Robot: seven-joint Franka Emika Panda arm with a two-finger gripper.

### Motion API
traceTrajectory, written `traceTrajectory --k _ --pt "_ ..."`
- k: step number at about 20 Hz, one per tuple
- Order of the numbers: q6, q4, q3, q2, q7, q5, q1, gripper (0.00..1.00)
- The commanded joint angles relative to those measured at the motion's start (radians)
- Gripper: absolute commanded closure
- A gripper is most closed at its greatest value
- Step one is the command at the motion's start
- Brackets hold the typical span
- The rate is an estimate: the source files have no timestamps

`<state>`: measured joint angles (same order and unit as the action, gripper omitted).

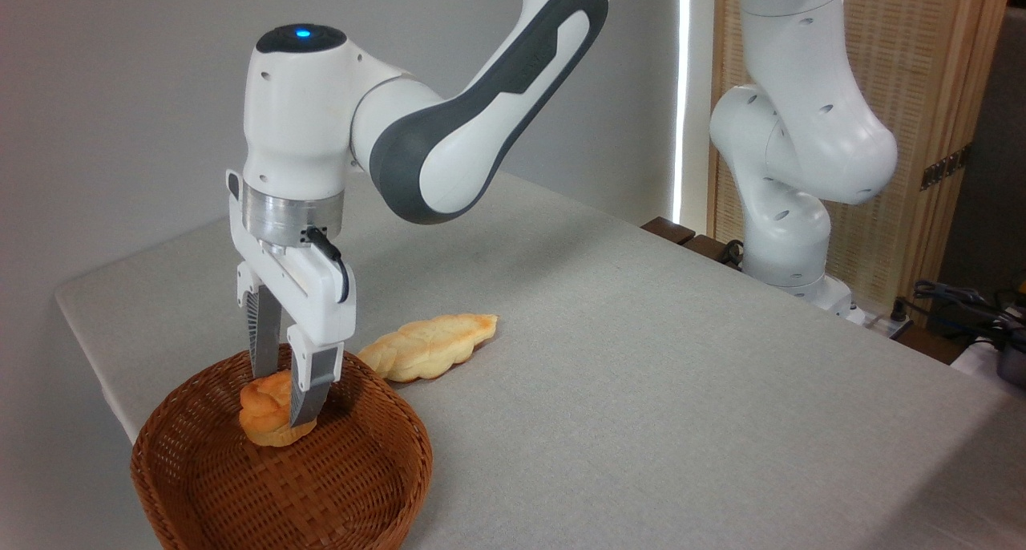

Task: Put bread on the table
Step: 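Move the open gripper over the basket and lower onto the orange bun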

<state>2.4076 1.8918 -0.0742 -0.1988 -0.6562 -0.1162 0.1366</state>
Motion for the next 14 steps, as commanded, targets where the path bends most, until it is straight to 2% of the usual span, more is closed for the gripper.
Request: traceTrajectory --k 1,12,14 --pt "0.024 -0.008 -0.01 -0.022 -0.009 0.0 -0.003 0.0" --pt "0.077 -0.008 -0.015 -0.051 -0.013 0.006 -0.005 0.03" --pt "0.077 -0.008 -0.015 -0.05 -0.013 0.004 -0.005 0.12"
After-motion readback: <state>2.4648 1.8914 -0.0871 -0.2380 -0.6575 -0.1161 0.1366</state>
